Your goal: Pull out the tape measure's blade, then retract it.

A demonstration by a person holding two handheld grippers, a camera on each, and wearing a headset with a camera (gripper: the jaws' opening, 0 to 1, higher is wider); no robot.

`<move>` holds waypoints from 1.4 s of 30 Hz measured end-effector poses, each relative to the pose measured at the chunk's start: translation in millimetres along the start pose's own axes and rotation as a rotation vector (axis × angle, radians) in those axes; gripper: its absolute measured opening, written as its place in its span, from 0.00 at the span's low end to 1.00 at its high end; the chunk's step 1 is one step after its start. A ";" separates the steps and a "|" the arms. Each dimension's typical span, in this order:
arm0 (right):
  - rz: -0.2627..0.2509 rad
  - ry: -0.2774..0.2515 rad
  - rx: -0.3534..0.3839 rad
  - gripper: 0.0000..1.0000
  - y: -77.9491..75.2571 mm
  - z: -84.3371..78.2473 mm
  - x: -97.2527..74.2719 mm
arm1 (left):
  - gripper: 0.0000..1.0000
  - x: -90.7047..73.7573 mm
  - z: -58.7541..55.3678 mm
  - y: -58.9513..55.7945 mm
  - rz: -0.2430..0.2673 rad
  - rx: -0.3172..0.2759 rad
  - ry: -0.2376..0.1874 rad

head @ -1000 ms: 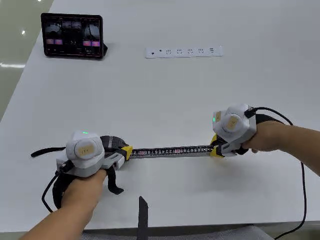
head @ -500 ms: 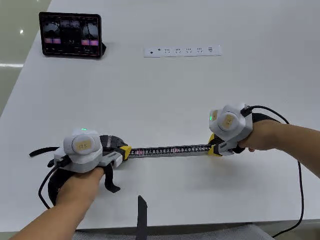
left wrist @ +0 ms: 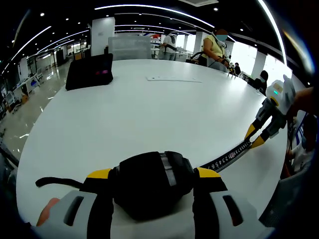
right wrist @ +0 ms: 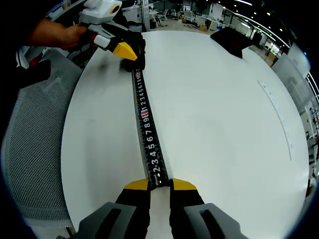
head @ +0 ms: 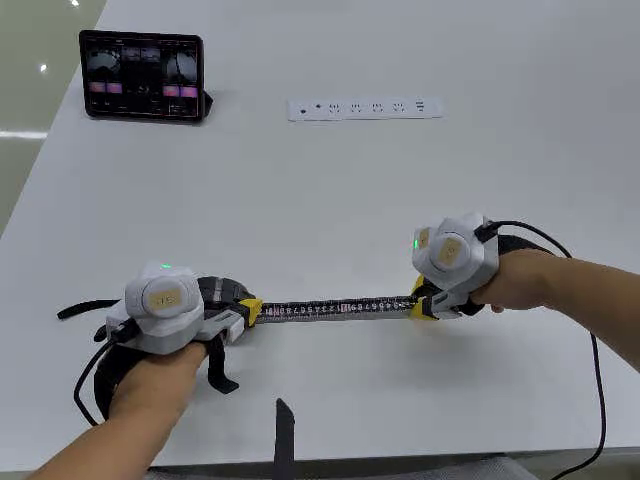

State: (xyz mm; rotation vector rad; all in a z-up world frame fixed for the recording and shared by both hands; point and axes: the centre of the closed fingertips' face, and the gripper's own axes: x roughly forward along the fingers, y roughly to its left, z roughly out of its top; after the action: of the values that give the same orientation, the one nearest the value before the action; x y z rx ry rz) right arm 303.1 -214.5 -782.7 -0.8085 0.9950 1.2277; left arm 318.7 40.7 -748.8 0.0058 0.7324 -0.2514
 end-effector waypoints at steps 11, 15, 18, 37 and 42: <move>-0.012 0.023 -0.011 0.11 0.1 4.2 1.8 | 0.60 0.4 0.5 0.5 0.000 -0.001 0.001; -0.012 0.031 -0.017 0.11 0.9 5.6 2.3 | 0.60 0.6 0.6 0.8 0.000 -0.002 -0.001; -0.011 0.036 -0.016 0.11 0.9 6.0 2.5 | 0.61 0.6 0.7 1.0 0.001 -0.002 -0.001; -0.006 0.023 -0.020 0.10 3.7 13.3 5.6 | 0.60 0.5 0.4 0.5 0.002 -0.003 0.000; 0.004 0.014 -0.018 0.10 5.7 16.8 6.9 | 0.60 0.4 0.6 0.4 0.002 -0.003 -0.001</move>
State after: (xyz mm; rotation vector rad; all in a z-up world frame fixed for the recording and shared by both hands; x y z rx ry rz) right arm 300.7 -195.7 -782.8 -0.8310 0.9987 1.2371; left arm 319.5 41.0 -748.7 0.0038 0.7317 -0.2485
